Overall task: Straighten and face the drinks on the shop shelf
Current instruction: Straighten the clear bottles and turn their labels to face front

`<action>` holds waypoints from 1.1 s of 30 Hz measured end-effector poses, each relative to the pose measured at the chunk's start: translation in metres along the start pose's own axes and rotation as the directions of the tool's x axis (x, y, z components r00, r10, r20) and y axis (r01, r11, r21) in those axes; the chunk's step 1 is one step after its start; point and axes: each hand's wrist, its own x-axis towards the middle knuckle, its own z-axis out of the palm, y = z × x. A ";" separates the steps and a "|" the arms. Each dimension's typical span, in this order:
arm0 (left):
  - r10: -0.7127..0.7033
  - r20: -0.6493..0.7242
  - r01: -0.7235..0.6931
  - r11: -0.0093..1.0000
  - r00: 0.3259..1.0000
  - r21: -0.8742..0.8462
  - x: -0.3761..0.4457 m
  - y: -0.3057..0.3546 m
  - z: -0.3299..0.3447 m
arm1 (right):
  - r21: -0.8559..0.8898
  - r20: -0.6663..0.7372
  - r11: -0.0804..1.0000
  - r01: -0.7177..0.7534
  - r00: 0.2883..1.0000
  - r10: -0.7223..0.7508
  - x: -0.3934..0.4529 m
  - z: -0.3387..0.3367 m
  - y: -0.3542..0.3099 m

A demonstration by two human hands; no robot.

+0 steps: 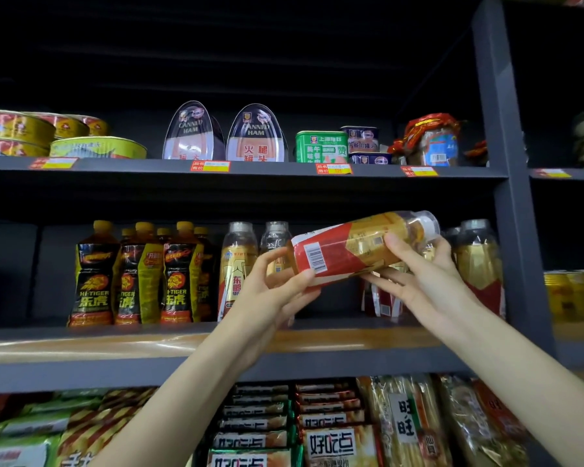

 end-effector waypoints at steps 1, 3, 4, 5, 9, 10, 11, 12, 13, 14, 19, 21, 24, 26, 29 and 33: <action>0.048 -0.022 -0.046 0.997 0.999 0.067 0.000 0.001 0.001 | -0.035 0.003 0.999 -0.021 1.000 0.021 0.002 -0.001 -0.002; 0.233 -0.028 -0.210 0.917 0.972 0.339 0.001 0.005 0.003 | -0.058 -0.012 0.991 -0.121 0.993 0.121 0.005 -0.001 -0.005; 0.319 0.030 -0.297 0.840 0.947 0.453 0.001 0.009 0.004 | -0.029 -0.010 0.982 -0.187 0.982 0.187 0.006 -0.001 -0.007; 0.368 0.109 -0.369 0.768 0.923 0.523 0.001 0.013 0.006 | 0.020 0.005 0.969 -0.248 0.969 0.248 0.007 -0.001 -0.007; 0.379 0.299 -0.482 0.679 0.876 0.554 -0.002 0.021 0.011 | 0.150 0.021 0.925 -0.350 0.936 0.351 0.010 -0.002 -0.003; 0.383 0.291 -0.481 0.683 0.877 0.549 -0.001 0.021 0.010 | 0.166 0.012 0.922 -0.351 0.935 0.354 0.010 -0.001 -0.003; 0.382 0.272 -0.469 0.694 0.883 0.547 -0.002 0.021 0.010 | 0.180 0.002 0.923 -0.340 0.939 0.345 0.011 -0.001 -0.003; 0.368 0.246 -0.442 0.710 0.897 0.549 -0.002 0.019 0.010 | 0.184 -0.007 0.932 -0.313 0.948 0.319 0.011 0.000 -0.004; 0.328 0.216 -0.392 0.744 0.920 0.541 -0.002 0.017 0.010 | 0.178 -0.022 0.947 -0.268 0.961 0.276 0.012 0.001 -0.004; 0.255 0.185 -0.315 0.803 0.949 0.506 -0.002 0.016 0.011 | 0.156 -0.033 0.966 -0.208 0.976 0.215 0.014 0.001 -0.003; -0.012 0.111 0.001 0.995 0.994 0.103 0.002 0.007 0.015 | -0.027 0.002 0.997 0.068 0.998 -0.068 0.016 -0.001 -0.001; 0.058 0.089 -0.069 0.989 0.994 0.130 0.005 0.004 0.014 | -0.027 0.046 0.996 0.086 0.995 -0.085 0.014 -0.001 -0.004; 0.315 0.134 -0.338 0.788 0.939 0.515 0.010 0.007 0.008 | -0.026 0.054 0.998 -0.054 0.997 0.056 0.013 -0.003 -0.012; 0.391 0.284 -0.466 0.527 0.876 0.711 0.012 0.011 0.006 | -0.023 0.075 0.980 -0.197 0.977 0.198 0.012 -0.003 -0.015; 0.374 0.374 -0.519 0.446 0.848 0.729 0.010 0.013 0.011 | -0.024 0.056 0.949 -0.314 0.948 0.315 0.010 -0.002 -0.009; 0.393 0.303 -0.484 0.540 0.868 0.689 0.008 0.007 0.013 | 0.140 0.015 0.921 -0.364 0.931 0.366 0.009 -0.004 0.001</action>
